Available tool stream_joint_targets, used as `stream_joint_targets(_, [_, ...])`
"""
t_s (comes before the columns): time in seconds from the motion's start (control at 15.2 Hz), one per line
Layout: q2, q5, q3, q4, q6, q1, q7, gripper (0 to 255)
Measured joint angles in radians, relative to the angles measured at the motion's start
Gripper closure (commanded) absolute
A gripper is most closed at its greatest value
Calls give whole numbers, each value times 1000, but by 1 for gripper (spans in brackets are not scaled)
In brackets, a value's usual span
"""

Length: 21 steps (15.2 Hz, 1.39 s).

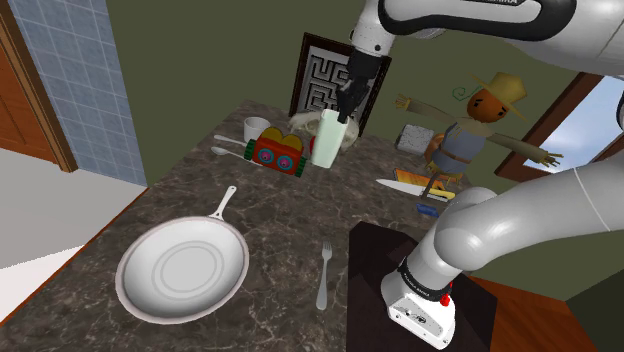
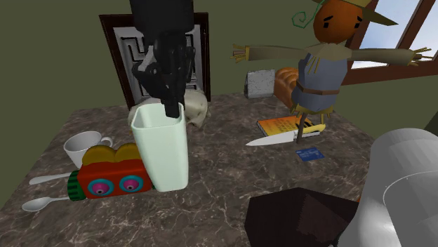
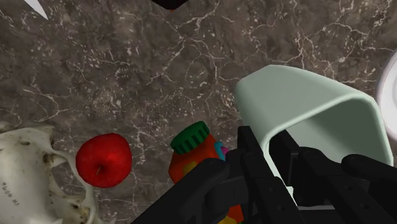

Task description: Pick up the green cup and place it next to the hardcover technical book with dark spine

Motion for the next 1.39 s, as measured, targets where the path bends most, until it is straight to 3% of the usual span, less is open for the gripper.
stream_joint_targets(0.59, [5,-5,-10,117,-112,-4,-8,255])
stream_joint_targets(1.39, [-176,-141,-213,17,-191,-92,-250,255])
